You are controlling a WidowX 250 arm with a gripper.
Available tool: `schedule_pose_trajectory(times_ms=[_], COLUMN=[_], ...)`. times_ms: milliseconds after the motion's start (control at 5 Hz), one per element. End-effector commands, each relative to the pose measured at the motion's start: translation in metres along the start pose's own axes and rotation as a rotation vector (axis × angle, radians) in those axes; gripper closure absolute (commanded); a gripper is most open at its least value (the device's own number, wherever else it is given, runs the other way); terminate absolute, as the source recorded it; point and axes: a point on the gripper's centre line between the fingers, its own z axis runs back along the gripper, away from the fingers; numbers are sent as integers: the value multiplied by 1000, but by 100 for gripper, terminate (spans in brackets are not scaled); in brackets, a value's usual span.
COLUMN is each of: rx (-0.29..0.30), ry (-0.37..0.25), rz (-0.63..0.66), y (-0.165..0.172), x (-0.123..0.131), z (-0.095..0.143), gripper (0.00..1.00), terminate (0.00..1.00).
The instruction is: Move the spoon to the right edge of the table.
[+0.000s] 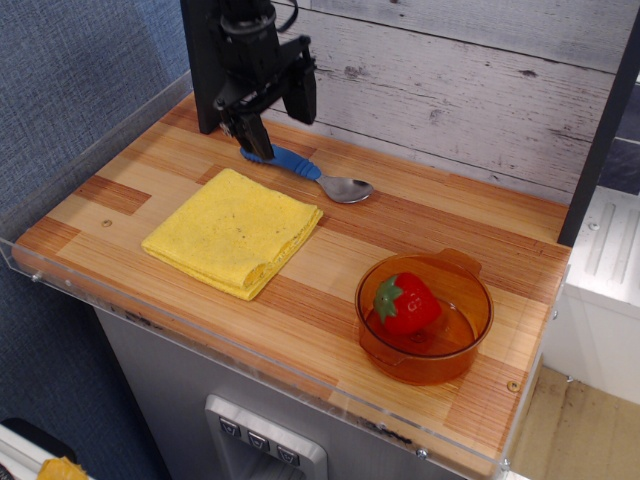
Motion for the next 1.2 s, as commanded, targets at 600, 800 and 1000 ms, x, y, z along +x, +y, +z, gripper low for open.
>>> schedule_pose_trajectory(times_ms=[600,800,1000], rx=[47,47,34], ry=[-46,-40,-39], rz=[3,11,20], y=[-1,-1,-3], x=[16,15,13], z=[-12,-15,-10], gripper=[0,100,100], terminate=[0,0,0])
